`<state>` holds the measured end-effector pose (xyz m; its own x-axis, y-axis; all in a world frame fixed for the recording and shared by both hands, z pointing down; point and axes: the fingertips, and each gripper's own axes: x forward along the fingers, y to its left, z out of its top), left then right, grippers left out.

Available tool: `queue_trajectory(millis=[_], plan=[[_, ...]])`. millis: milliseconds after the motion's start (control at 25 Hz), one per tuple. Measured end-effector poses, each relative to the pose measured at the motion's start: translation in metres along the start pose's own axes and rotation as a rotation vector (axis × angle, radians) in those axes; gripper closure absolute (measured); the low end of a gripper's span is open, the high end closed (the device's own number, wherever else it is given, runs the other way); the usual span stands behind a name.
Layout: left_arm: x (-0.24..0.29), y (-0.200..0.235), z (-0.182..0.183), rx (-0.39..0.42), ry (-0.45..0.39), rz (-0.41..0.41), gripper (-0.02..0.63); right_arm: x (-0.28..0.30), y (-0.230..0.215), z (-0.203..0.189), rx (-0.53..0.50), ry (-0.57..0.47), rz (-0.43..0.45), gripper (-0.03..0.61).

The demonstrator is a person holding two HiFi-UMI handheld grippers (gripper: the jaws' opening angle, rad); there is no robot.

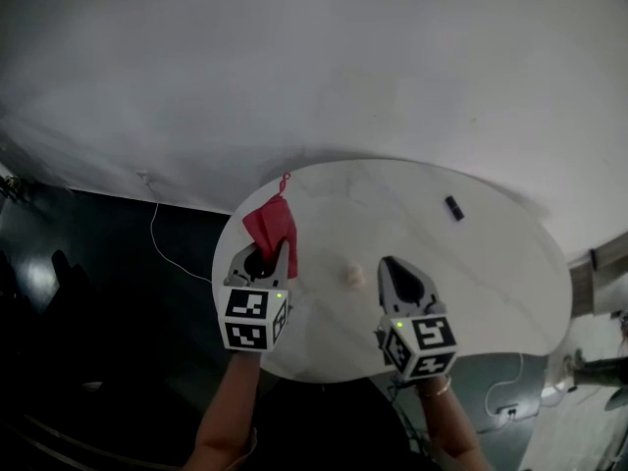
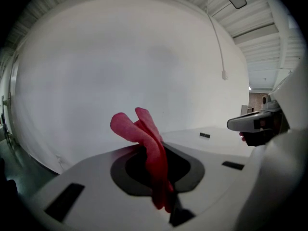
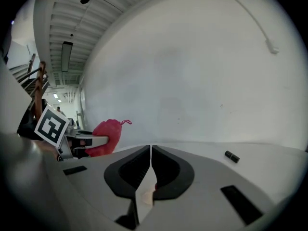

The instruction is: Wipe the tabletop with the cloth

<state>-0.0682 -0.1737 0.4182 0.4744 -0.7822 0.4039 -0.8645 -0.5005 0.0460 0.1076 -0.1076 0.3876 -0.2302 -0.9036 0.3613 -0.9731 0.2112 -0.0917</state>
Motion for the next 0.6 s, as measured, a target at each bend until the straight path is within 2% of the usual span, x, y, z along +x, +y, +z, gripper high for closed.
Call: queue_trajectory(millis=[200, 600], plan=[[-0.013, -0.002, 0.002, 0.021, -0.022, 0.002, 0.572, -0.011, -0.005, 0.004, 0.029, -0.053, -0.039, 0.574], [-0.026, -0.002, 0.003, 0.032, -0.040, 0.020, 0.572, -0.024, -0.011, 0.020, 0.001, -0.130, -0.078, 0.577]])
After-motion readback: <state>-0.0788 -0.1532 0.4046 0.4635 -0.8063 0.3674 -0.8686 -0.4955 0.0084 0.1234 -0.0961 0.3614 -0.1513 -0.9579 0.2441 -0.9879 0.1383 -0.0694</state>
